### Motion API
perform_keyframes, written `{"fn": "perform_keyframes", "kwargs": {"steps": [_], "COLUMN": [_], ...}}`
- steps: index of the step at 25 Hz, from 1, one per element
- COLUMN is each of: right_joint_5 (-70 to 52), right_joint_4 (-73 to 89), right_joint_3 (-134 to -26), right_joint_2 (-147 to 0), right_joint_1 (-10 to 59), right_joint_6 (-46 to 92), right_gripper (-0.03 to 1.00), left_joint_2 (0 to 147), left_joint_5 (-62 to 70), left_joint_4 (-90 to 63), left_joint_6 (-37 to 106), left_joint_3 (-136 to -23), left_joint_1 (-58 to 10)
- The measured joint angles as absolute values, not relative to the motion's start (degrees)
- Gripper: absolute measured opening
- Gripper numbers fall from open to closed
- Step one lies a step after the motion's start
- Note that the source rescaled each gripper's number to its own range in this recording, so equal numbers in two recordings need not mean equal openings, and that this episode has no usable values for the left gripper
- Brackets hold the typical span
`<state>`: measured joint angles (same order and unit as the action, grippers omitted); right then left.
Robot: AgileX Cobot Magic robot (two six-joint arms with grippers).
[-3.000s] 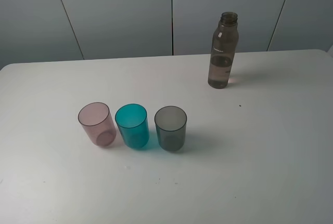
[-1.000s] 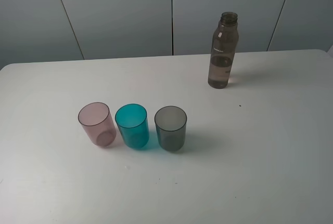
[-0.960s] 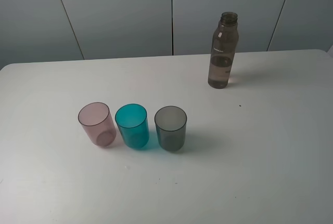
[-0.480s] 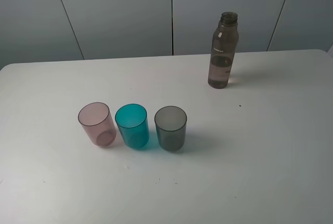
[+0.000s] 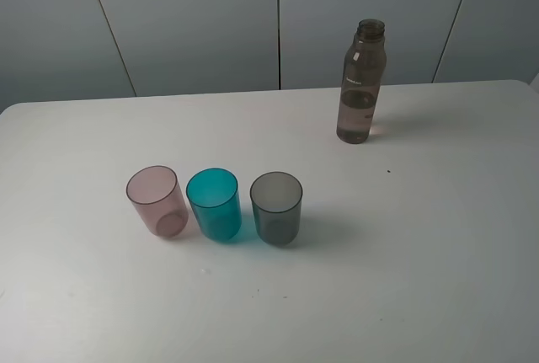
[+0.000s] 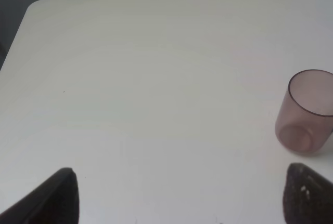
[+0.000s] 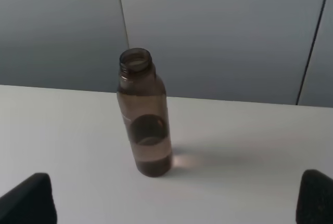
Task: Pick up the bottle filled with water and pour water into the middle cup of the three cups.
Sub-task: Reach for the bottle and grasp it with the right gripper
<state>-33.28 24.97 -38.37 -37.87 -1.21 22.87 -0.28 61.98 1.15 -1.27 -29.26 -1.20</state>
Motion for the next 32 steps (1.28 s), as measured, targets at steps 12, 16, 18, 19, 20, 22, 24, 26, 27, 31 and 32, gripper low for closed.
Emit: {"fn": "perform_keyframes", "kwargs": {"steps": [12, 16, 18, 19, 20, 22, 24, 26, 27, 31, 32], "right_joint_5": [-21.58, -15.8, -12.64, -10.72, -8.76, -5.06, -2.11, 0.0, 0.83, 1.99, 2.15], "right_joint_4": [27.72, 27.72, 27.72, 27.72, 27.72, 27.72, 27.49, 27.22, 26.92, 26.61, 26.5], "right_joint_3": [-38.37, -38.37, -38.37, -38.37, -38.37, -38.37, -38.37, -38.37, -38.37, -38.37, -38.37], "right_joint_2": [-61.26, -68.7, -72.65, -74.79, -76.49, -80.21, -83.06, -85.52, -86.29, -87.92, -88.05], "right_joint_1": [11.9, 14.09, 15.03, 15.8, 16.53, 18.27, 19.59, 20.68, 20.94, 21.07, 21.07], "right_joint_6": [32.13, 32.46, 32.46, 32.58, 32.57, 32.57, 32.57, 32.57, 32.57, 32.57, 32.57], "right_gripper": [1.0, 1.0, 1.0, 1.0, 1.0, 1.0, 1.0, 1.0, 1.0, 1.0, 1.0], "left_joint_2": [-0.28, -0.28, -0.28, -0.28, -0.28, -0.28, -0.28, -0.28, -0.28, -0.28, -0.28], "left_joint_5": [61.98, 61.98, 61.98, 61.98, 61.98, 61.98, 61.98, 61.98, 61.98, 61.98, 61.98], "left_joint_4": [1.15, 1.15, 1.15, 1.15, 1.15, 1.15, 1.15, 1.15, 1.15, 1.15, 1.15], "left_joint_6": [-1.27, -1.27, -1.27, -1.27, -1.27, -1.27, -1.27, -1.27, -1.27, -1.27, -1.27], "left_joint_3": [-29.26, -29.26, -29.26, -29.26, -29.26, -29.26, -29.26, -29.26, -29.26, -29.26, -29.26], "left_joint_1": [-1.2, -1.2, -1.2, -1.2, -1.2, -1.2, -1.2, -1.2, -1.2, -1.2, -1.2]}}
